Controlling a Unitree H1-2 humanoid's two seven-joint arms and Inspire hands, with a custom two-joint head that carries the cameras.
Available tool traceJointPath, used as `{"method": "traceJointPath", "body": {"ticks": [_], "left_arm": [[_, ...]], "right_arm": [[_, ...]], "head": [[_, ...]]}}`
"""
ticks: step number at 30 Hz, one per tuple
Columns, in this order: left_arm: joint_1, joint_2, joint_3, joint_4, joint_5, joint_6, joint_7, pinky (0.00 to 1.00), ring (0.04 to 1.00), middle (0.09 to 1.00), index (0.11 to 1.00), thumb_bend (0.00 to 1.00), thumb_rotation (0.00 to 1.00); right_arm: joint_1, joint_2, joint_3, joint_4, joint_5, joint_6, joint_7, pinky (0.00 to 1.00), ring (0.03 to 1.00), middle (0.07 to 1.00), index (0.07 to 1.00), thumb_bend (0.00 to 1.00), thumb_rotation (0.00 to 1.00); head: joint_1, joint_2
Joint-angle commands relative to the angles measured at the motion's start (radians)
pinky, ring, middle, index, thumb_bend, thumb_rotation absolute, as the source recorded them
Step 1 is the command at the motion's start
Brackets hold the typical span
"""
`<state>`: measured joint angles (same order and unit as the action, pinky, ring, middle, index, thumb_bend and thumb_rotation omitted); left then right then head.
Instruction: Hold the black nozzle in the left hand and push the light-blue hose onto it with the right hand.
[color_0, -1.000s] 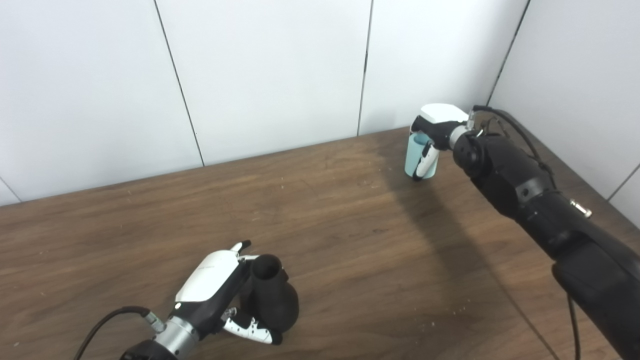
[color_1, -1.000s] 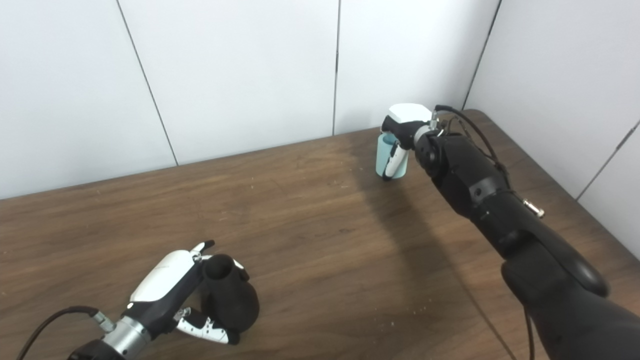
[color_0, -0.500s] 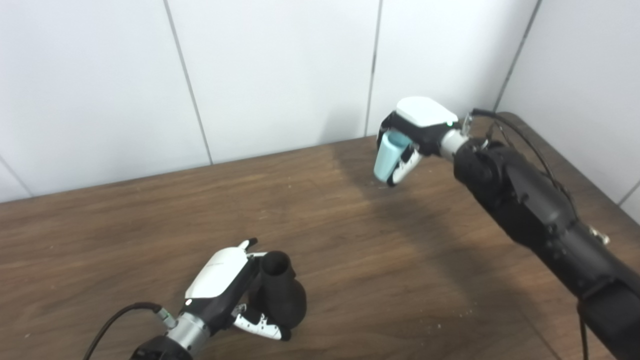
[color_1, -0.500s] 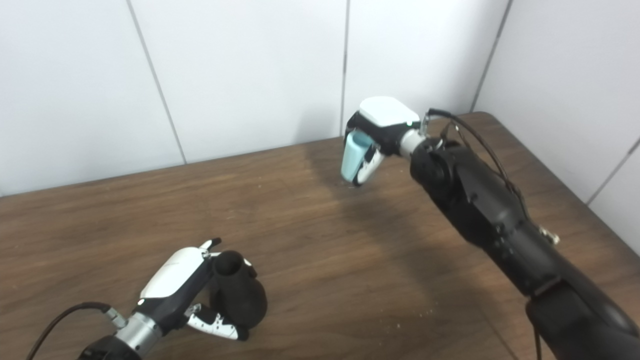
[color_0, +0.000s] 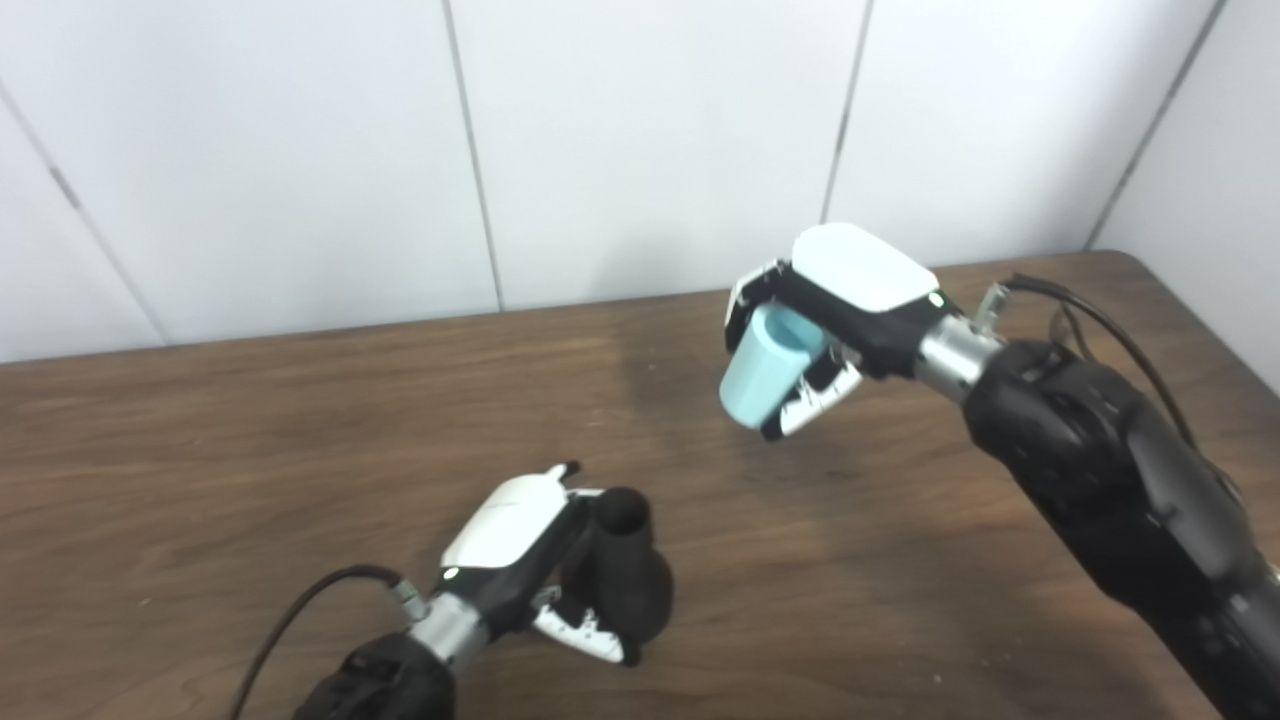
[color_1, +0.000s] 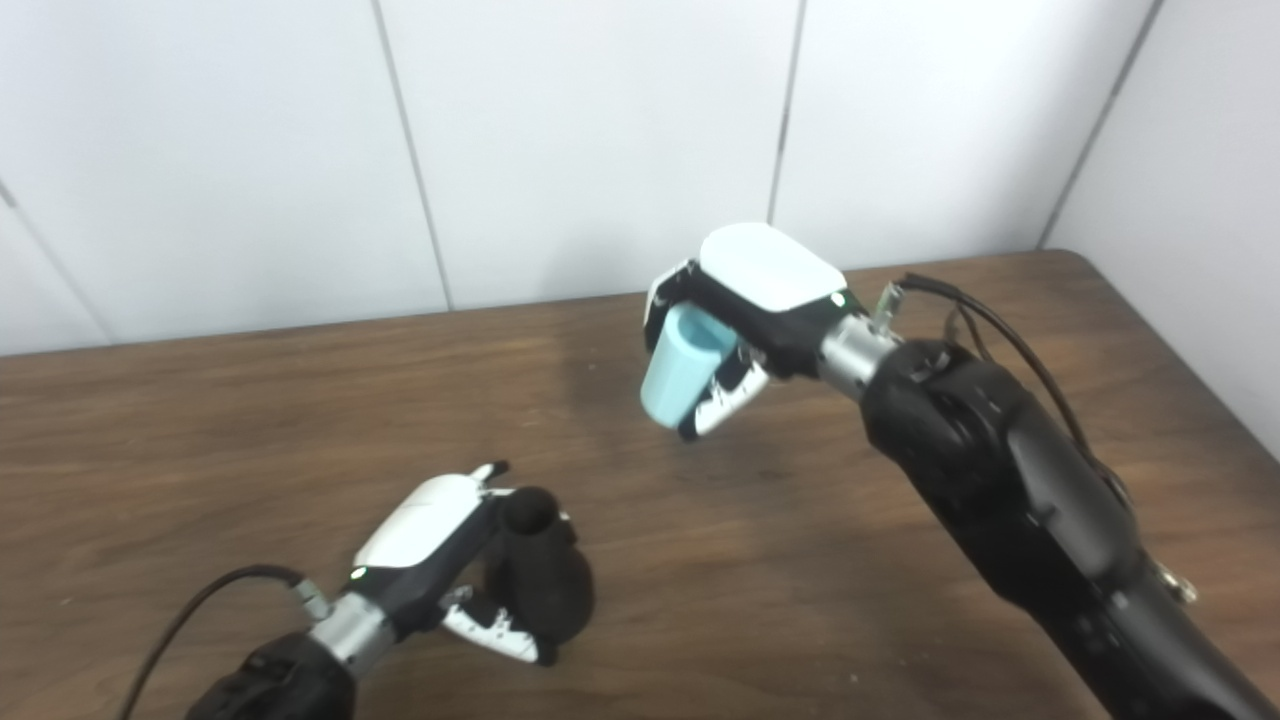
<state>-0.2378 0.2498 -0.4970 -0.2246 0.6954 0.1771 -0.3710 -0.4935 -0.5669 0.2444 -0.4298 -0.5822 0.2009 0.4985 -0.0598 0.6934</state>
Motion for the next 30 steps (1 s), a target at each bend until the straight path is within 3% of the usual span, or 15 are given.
{"method": "traceJointPath", "body": {"ticks": [1, 15, 22, 30], "left_arm": [[0.026, -0.001, -0.039, 0.044, 0.001, 0.024, -0.069, 1.0, 0.703, 0.498, 0.482, 0.52, 0.0], [0.02, -0.026, -0.059, 0.043, 0.041, 0.063, -0.076, 1.0, 0.701, 0.496, 0.483, 0.52, 0.0], [0.013, -0.03, -0.07, 0.041, 0.057, 0.067, -0.077, 1.0, 0.721, 0.509, 0.476, 0.52, 0.0], [0.012, -0.023, -0.07, 0.038, 0.048, 0.065, -0.077, 1.0, 0.717, 0.501, 0.48, 0.52, 0.0]], "right_arm": [[-0.025, -0.001, -0.031, -0.051, 0.014, 0.01, 0.005, 0.33, 0.441, 0.501, 0.492, 0.5, 0.0], [0.001, 0.085, -0.058, -0.218, 0.102, 0.081, 0.071, 0.32, 0.446, 0.507, 0.5, 0.5, 0.0], [0.021, 0.133, -0.058, -0.205, 0.163, 0.046, 0.047, 0.32, 0.441, 0.498, 0.5, 0.5, 0.0], [0.056, 0.157, -0.032, -0.18, 0.15, 0.003, 0.046, 0.32, 0.434, 0.504, 0.505, 0.5, 0.0]], "head": [[0.022, 0.004], [0.102, 0.023], [0.115, 0.031], [0.114, 0.037]]}}
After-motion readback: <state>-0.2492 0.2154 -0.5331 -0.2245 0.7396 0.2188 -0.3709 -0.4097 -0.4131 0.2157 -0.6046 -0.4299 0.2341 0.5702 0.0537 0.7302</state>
